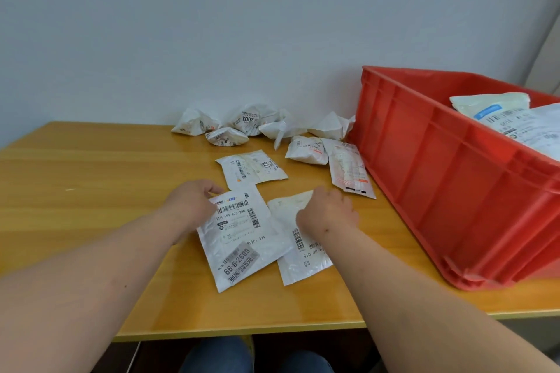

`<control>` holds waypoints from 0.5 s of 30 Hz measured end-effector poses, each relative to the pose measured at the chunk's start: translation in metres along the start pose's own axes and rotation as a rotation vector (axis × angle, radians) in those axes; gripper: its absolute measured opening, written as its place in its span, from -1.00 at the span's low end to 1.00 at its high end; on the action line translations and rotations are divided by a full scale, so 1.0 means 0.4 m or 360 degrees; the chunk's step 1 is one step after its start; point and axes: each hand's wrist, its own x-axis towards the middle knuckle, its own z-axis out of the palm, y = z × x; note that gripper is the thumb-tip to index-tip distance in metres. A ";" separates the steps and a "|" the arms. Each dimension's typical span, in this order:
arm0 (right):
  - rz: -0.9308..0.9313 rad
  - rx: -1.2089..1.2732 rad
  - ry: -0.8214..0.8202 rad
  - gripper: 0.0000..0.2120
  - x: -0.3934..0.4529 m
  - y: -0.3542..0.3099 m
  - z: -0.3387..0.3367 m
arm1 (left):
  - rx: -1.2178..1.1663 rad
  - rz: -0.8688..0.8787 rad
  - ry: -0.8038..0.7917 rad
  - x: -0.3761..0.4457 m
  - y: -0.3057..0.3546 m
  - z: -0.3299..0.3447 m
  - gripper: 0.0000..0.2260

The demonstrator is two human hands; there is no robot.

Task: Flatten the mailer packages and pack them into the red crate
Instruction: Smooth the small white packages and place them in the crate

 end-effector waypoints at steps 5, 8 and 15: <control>0.0158 -0.0071 -0.0153 -0.38 0.015 0.038 0.009 | 0.1062 0.0288 0.0005 -0.015 -0.001 0.035 -0.44; 0.0114 -0.0044 -0.0130 -0.40 0.022 0.039 0.010 | 0.1120 0.0083 -0.0230 -0.020 0.008 0.056 -0.36; 0.0053 0.0310 -0.0167 -0.50 0.021 0.031 0.016 | 0.0512 -0.0200 -0.0233 0.005 -0.004 0.033 -0.76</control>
